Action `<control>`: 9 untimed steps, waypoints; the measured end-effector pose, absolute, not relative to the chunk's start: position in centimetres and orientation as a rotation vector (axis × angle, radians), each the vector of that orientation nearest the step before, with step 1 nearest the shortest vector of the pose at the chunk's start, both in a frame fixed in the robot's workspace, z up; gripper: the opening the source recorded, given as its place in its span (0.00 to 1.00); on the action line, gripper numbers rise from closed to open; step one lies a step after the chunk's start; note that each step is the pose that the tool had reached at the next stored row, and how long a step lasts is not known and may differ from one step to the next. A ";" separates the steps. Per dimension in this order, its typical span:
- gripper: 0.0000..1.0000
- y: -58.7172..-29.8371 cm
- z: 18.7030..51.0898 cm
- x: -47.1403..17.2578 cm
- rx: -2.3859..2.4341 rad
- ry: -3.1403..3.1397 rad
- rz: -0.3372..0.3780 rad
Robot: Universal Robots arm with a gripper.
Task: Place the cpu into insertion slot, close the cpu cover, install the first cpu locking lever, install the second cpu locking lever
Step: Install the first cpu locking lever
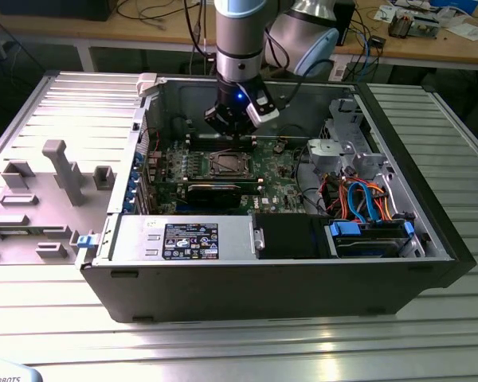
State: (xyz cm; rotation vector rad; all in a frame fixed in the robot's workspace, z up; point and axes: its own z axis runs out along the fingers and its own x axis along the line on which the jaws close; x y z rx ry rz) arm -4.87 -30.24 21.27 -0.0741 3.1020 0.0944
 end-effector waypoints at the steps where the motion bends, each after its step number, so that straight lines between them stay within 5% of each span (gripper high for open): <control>1: 0.11 -30.2 21.2 -4.8 -0.074 3.102 0.094; 9: 0.11 -30.2 20.6 -4.7 -0.073 3.102 0.094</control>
